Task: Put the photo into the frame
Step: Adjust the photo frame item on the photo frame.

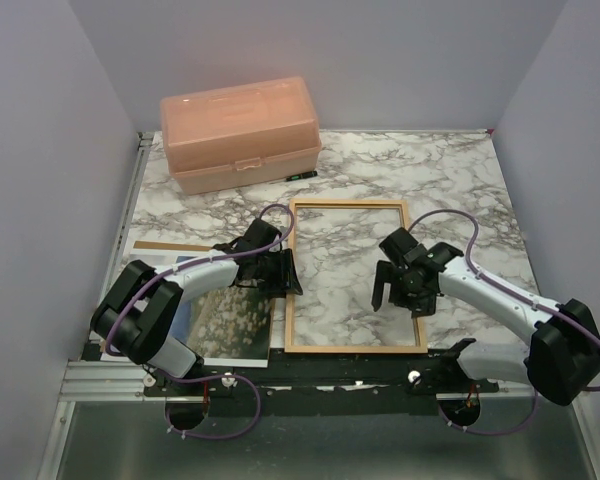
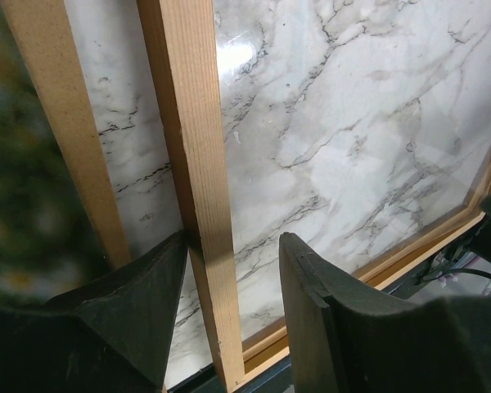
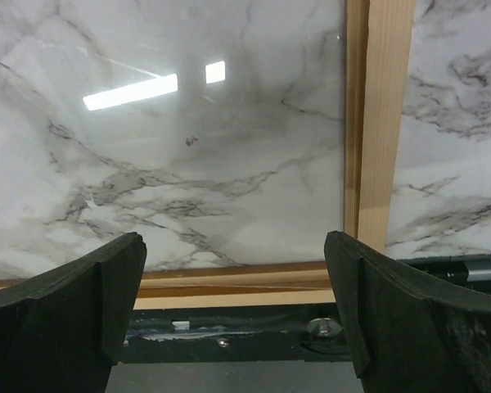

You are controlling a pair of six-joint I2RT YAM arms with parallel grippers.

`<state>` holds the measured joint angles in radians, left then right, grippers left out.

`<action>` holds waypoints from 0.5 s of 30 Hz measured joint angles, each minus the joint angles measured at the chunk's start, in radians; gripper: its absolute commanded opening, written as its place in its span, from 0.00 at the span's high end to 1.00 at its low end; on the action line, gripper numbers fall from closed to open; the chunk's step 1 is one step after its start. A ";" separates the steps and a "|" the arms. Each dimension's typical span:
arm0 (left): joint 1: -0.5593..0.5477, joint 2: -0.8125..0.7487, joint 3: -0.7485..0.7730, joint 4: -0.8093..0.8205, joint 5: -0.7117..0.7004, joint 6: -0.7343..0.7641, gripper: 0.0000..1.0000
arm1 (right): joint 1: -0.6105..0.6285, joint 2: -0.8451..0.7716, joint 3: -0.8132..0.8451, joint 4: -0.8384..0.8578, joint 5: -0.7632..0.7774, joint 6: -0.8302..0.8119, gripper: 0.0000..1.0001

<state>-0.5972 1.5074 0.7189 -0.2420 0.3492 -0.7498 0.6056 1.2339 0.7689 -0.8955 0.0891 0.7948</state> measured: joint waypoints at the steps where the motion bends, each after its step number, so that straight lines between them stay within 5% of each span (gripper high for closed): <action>1: 0.000 0.000 0.001 -0.002 0.000 0.000 0.49 | 0.007 0.000 0.000 -0.014 0.002 0.003 0.00; 15: 0.000 0.007 0.008 -0.008 0.000 0.000 0.48 | 0.076 0.002 -0.093 -0.051 0.004 0.047 0.01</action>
<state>-0.5972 1.5146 0.7273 -0.2504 0.3496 -0.7498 0.6819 1.2362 0.6762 -0.9463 0.0929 0.8413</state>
